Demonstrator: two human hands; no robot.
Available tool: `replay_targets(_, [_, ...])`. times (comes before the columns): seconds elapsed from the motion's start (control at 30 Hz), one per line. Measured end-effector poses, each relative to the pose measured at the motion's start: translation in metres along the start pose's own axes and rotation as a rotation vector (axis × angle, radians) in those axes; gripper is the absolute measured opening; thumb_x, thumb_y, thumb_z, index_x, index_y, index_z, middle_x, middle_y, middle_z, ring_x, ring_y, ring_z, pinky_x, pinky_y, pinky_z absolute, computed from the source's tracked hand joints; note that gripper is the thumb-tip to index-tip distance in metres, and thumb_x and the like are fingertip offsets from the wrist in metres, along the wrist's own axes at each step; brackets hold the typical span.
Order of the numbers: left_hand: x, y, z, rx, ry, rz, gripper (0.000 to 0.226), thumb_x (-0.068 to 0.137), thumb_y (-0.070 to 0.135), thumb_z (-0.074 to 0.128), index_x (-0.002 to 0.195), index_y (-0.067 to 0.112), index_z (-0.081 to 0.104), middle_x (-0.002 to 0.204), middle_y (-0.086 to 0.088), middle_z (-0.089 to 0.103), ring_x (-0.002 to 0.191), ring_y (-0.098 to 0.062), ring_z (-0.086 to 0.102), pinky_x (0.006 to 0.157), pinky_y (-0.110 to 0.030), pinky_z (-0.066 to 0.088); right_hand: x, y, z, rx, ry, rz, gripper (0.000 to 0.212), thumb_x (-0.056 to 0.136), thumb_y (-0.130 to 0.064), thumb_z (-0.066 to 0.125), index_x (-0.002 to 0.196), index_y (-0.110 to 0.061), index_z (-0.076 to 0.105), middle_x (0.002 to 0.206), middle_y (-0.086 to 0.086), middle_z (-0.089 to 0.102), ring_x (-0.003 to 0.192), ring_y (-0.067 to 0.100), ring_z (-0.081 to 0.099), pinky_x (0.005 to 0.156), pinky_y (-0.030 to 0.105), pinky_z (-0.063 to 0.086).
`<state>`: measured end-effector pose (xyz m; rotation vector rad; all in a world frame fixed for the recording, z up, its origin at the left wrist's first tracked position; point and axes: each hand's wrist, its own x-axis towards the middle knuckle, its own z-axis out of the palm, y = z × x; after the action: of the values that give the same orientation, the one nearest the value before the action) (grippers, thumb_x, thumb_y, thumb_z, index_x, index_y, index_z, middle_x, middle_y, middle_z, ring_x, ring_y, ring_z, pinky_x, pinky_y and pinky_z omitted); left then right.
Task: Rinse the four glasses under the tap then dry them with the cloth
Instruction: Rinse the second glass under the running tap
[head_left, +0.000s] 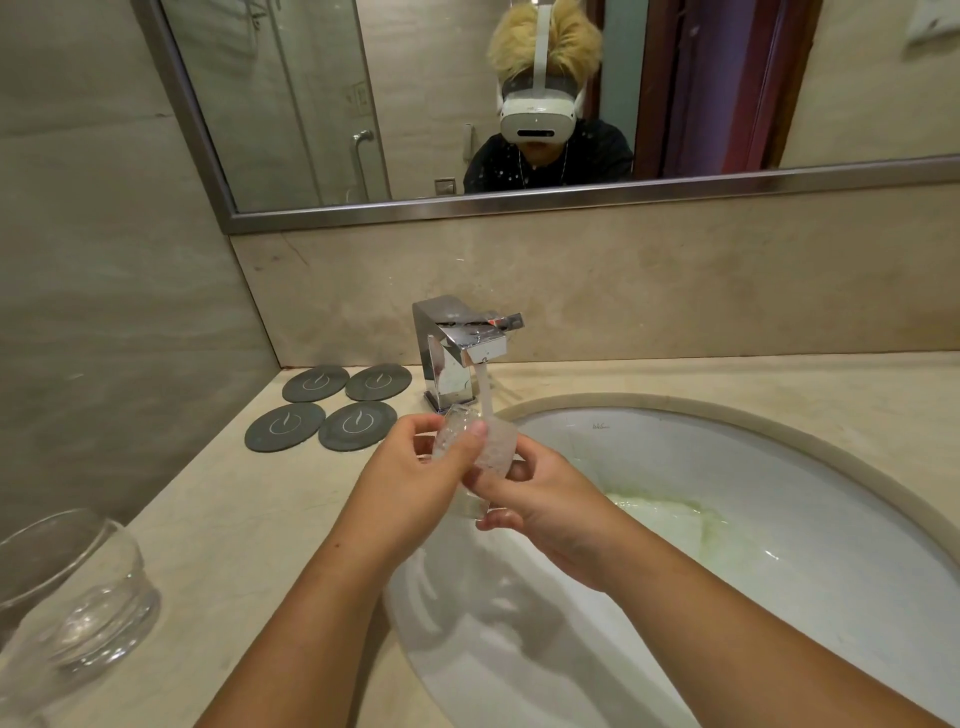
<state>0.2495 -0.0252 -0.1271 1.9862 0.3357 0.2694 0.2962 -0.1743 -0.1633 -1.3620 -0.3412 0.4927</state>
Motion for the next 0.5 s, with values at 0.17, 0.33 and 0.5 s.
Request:
replay_targets(0.17, [0.0091,-0.0057,-0.0024,-0.101,-0.097,-0.122,0.06,0.084,0.078,0.045,0.112,0.036,0.077,0.115,0.01,0.078,0.114,-0.013,0.07,0.111,-0.045,0.048,-0.0006,-0.0054,0.0001,0.203,-0.019,0.035,0.045,0.097,-0.019,0.077,0.139,-0.013,0.062,0.132,0.018,0.073,0.102,0.029,0.068,0.08,0.033,0.058])
replay_targets(0.33, [0.0055,-0.0039,0.0029,-0.151,-0.202,-0.18,0.054,0.107,0.061,0.039,0.103,0.026,0.079,0.105,-0.005,0.082,0.098,-0.018,0.071,0.1,-0.038,0.052,0.0012,-0.0055,-0.0002,0.189,-0.08,0.022,0.058,0.083,-0.024,0.076,0.14,-0.017,0.063,0.116,0.012,0.077,0.098,0.03,0.068,0.08,0.035,0.053])
replay_targets(0.5, [0.0022,-0.003,-0.0007,-0.227,-0.281,-0.148,0.049,0.104,0.056,0.055,0.115,0.012,0.075,0.105,-0.013,0.081,0.101,-0.029,0.076,0.111,-0.048,0.05,0.0039,-0.0026,-0.0028,0.152,-0.077,0.039,0.056,0.078,-0.019,0.067,0.134,-0.015,0.066,0.108,0.009,0.075,0.093,0.027,0.066,0.084,0.038,0.051])
